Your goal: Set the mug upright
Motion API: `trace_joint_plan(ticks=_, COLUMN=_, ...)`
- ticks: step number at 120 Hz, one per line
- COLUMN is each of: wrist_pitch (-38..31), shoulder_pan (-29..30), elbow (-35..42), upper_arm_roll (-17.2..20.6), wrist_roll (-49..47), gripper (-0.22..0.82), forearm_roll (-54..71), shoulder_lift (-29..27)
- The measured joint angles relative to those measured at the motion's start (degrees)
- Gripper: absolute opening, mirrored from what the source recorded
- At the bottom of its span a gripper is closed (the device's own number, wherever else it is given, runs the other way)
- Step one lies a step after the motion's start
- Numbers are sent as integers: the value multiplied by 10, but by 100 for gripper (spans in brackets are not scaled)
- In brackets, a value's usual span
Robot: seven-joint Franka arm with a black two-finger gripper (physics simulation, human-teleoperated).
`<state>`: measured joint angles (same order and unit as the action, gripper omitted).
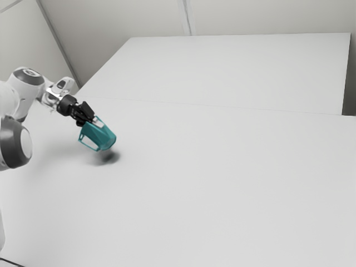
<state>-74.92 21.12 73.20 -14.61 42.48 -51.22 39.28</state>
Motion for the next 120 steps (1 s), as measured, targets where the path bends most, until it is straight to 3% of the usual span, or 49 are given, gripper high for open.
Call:
trace_joint_plan(ticks=23, wrist_pitch=-41, shoulder_pan=-30, elbow=100, upper_arm_roll=42, wrist_roll=-25, gripper=-17, forearm_roll=84, shoulder_lift=-116)
trace_joint_plan(ticks=53, wrist_pitch=-102, shoulder_pan=-41, elbow=172, upper_arm_roll=142, wrist_roll=-93, gripper=-17, forearm_roll=268, shoulder_lift=-241)
trace_joint_plan(ticks=78, wrist_pitch=-165, shoulder_pan=-99, elbow=232, upper_arm_roll=149, wrist_roll=-155, gripper=-18, forearm_roll=382, shoulder_lift=-303)
trace_joint_plan(ticks=120, wrist_pitch=-293, shoulder_pan=-179, elbow=321, upper_arm_roll=150, wrist_roll=-249, gripper=-18, forearm_roll=491, shoulder_lift=-355)
